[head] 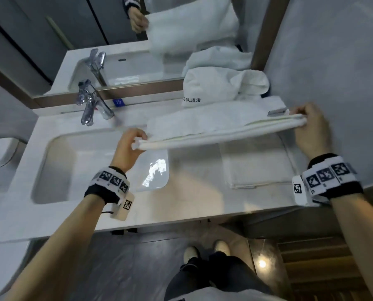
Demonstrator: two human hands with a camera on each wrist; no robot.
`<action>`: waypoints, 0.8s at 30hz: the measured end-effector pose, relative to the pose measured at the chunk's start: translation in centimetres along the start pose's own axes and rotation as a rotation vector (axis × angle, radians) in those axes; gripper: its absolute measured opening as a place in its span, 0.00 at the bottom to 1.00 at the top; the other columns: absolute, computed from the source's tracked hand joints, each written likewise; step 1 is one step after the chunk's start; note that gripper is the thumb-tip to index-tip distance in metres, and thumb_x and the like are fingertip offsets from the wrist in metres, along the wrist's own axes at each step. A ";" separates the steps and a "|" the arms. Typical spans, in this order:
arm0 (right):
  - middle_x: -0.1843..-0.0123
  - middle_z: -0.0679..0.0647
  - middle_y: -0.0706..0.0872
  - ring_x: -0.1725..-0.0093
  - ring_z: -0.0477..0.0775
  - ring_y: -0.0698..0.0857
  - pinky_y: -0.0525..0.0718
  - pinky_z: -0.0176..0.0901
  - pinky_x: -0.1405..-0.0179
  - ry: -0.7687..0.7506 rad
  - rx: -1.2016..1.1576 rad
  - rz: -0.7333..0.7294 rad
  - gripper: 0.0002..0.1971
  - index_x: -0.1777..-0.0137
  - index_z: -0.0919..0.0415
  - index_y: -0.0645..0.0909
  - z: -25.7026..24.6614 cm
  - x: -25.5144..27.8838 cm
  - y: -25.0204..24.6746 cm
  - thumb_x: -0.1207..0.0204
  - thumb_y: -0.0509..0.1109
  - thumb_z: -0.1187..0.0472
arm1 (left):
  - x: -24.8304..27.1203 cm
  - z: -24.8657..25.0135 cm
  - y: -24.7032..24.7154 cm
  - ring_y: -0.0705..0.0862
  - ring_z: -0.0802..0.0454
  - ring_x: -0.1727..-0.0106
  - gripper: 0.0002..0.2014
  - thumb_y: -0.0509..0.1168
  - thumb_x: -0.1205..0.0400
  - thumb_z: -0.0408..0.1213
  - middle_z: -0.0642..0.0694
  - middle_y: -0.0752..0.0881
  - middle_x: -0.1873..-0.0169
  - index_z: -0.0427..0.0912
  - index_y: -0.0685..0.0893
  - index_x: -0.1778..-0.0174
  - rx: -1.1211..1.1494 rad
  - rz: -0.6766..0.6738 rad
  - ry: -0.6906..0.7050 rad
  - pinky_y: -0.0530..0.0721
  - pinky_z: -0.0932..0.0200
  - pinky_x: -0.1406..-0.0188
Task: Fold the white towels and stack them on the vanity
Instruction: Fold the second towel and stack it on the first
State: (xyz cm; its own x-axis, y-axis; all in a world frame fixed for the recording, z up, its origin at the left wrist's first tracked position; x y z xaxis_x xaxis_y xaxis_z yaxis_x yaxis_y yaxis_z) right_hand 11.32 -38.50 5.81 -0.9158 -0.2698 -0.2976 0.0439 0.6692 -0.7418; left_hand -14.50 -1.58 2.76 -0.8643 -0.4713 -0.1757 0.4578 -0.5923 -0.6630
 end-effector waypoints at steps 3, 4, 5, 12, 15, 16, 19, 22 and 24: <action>0.45 0.68 0.79 0.47 0.70 0.81 0.80 0.57 0.48 0.031 0.175 -0.217 0.18 0.53 0.62 0.79 2.7 4.6 2.3 0.33 0.60 0.83 | 3.2 -2.5 3.0 0.79 0.39 0.40 0.19 0.61 0.33 0.11 0.39 0.83 0.46 0.37 0.82 0.54 -0.225 -0.351 -0.068 0.73 0.51 0.37; 0.44 0.68 0.79 0.46 0.69 0.81 0.81 0.56 0.47 0.086 0.218 -0.319 0.19 0.52 0.64 0.79 3.7 5.7 3.1 0.34 0.61 0.85 | 4.0 -3.2 3.9 0.79 0.40 0.37 0.22 0.57 0.34 0.10 0.41 0.83 0.45 0.39 0.83 0.55 -0.255 -0.453 -0.123 0.73 0.49 0.33; 0.43 0.68 0.79 0.45 0.69 0.81 0.81 0.56 0.46 0.137 0.235 -0.389 0.20 0.51 0.64 0.80 4.6 6.6 3.7 0.35 0.62 0.86 | 4.5 -4.0 4.5 0.79 0.42 0.36 0.25 0.54 0.34 0.10 0.42 0.84 0.44 0.40 0.84 0.55 -0.265 -0.479 -0.186 0.74 0.50 0.33; 0.36 0.66 0.82 0.38 0.67 0.81 0.78 0.55 0.37 0.457 0.033 -0.347 0.16 0.35 0.64 0.75 6.1 6.0 5.4 0.18 0.60 0.58 | 2.7 -5.2 7.6 0.80 0.38 0.36 0.23 0.61 0.16 0.43 0.34 0.80 0.35 0.31 0.70 0.30 0.053 -0.270 -0.792 0.75 0.53 0.33; 0.36 0.68 0.84 0.38 0.67 0.82 0.78 0.54 0.36 0.548 -0.021 -0.452 0.28 0.35 0.71 0.79 5.5 4.8 5.9 0.20 0.63 0.45 | 1.8 -4.8 8.7 0.81 0.37 0.41 0.31 0.57 0.17 0.54 0.28 0.80 0.40 0.28 0.72 0.31 0.136 -0.342 -0.910 0.77 0.47 0.31; 0.38 0.70 0.85 0.40 0.68 0.83 0.79 0.55 0.36 0.578 -0.044 -0.477 0.30 0.38 0.73 0.80 5.4 4.5 6.1 0.22 0.64 0.43 | 1.7 -4.9 9.0 0.81 0.35 0.37 0.34 0.57 0.17 0.55 0.26 0.79 0.36 0.27 0.70 0.28 0.153 -0.353 -0.927 0.76 0.47 0.30; 0.41 0.67 0.87 0.43 0.65 0.84 0.80 0.51 0.42 0.600 -0.100 -0.552 0.27 0.43 0.72 0.83 4.7 3.7 6.2 0.23 0.66 0.43 | 1.5 -4.3 9.5 0.79 0.36 0.32 0.35 0.61 0.18 0.54 0.32 0.80 0.33 0.28 0.66 0.25 0.159 -0.338 -0.932 0.76 0.51 0.35; 0.39 0.66 0.85 0.43 0.63 0.83 0.78 0.49 0.45 0.483 -0.142 -0.501 0.20 0.38 0.69 0.78 4.0 3.1 5.8 0.19 0.64 0.51 | 1.1 -3.4 9.4 0.82 0.37 0.37 0.22 0.64 0.17 0.42 0.38 0.82 0.41 0.32 0.71 0.32 0.388 -0.099 -0.781 0.79 0.43 0.34; 0.42 0.64 0.85 0.49 0.58 0.82 0.76 0.44 0.51 0.404 -0.192 -0.364 0.17 0.39 0.69 0.78 3.7 2.8 5.1 0.18 0.64 0.54 | 0.8 -2.8 8.8 0.83 0.41 0.42 0.16 0.62 0.16 0.39 0.42 0.82 0.45 0.38 0.71 0.36 0.462 0.032 -0.659 0.82 0.45 0.40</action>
State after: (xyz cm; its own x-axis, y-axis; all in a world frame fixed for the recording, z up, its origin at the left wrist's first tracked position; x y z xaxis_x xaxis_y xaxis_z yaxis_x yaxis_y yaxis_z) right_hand 10.47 -38.33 -1.03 -0.9396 -0.2458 0.2381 -0.3418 0.7067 -0.6195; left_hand -11.77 -5.41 -5.24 -0.6145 -0.6956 0.3721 0.6446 -0.7147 -0.2716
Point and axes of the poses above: each hand's wrist, its own x-axis away from the middle knuckle, its own y-axis out of the palm, z = x × y, the point moved 1 cm from there along -x, towards the middle knuckle
